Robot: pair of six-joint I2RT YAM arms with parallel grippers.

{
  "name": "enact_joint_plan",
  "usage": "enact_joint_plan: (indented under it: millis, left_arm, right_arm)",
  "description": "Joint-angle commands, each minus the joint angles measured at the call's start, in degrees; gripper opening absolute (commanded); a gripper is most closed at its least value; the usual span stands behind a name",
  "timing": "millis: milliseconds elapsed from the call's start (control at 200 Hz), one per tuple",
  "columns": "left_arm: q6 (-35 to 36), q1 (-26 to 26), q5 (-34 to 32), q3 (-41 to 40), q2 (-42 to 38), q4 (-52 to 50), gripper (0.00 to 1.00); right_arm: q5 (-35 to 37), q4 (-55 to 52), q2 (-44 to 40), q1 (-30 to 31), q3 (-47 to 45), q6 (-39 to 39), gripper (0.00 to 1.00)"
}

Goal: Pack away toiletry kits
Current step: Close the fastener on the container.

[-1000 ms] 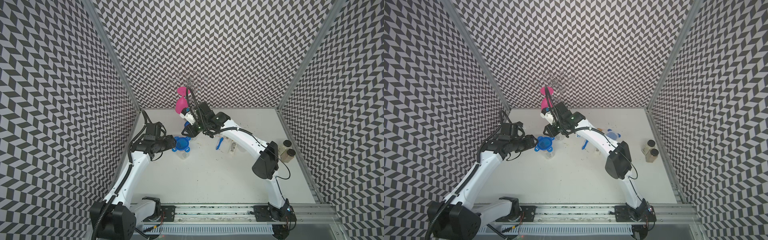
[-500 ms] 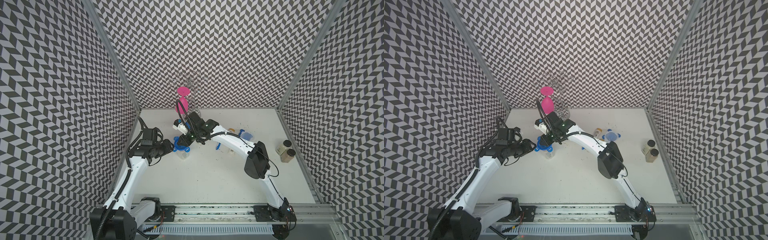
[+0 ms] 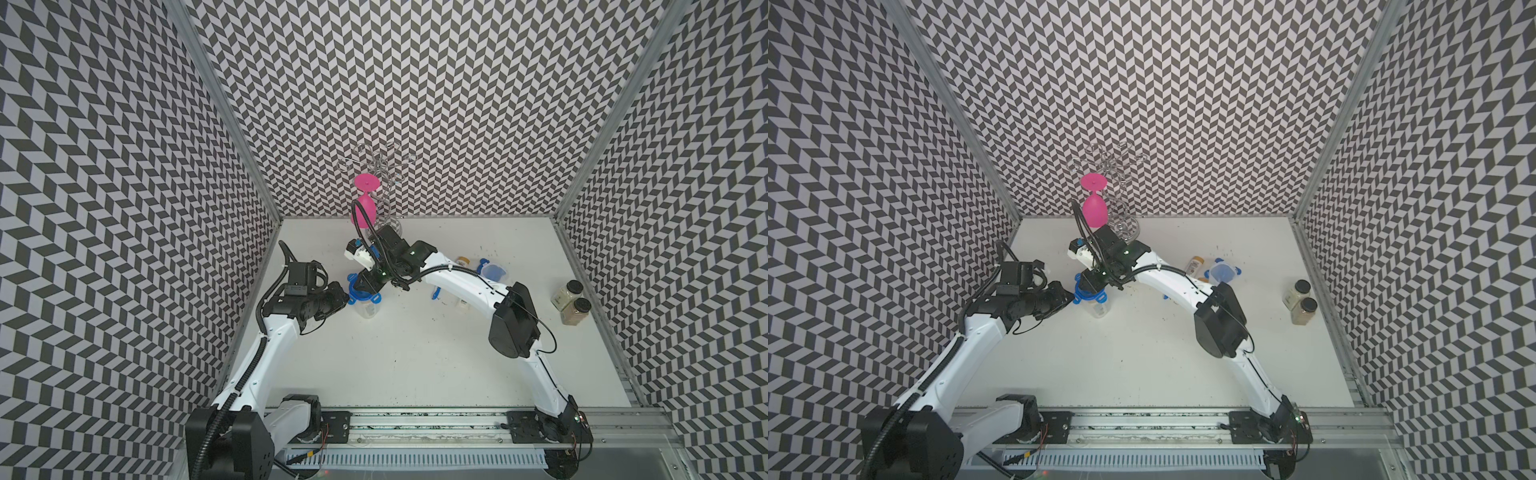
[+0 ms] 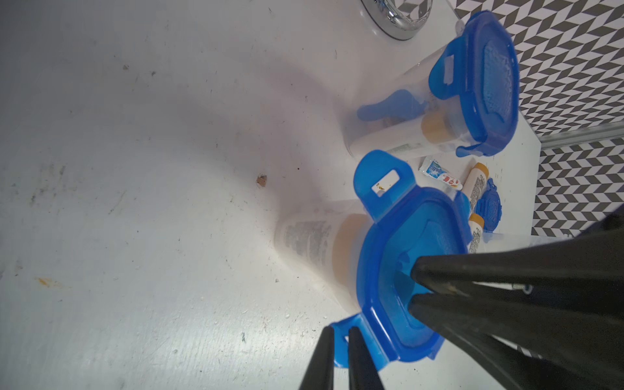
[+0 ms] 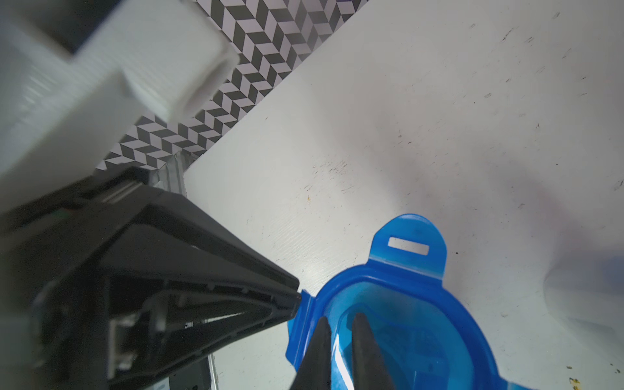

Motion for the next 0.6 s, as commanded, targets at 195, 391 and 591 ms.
enact_joint_plan:
  millis: [195,391,591]
  left_arm:
    - [-0.2,-0.3,2.1,-2.2,-0.6,2.5,0.06]
    - [-1.5,-1.0,4.1,-5.4,-0.9,4.9,0.06]
    - [-3.4,-2.4,4.7,-5.8,-0.6,7.9,0.06]
  right_arm:
    - [4.0,-8.3,2.0,0.1,-2.2,-0.9,0.14]
    - [4.1,-8.5,2.0,0.0,-2.3,-0.9,0.14]
    - [4.1,-8.6,1.6,0.1,-3.3,-1.0,0.14]
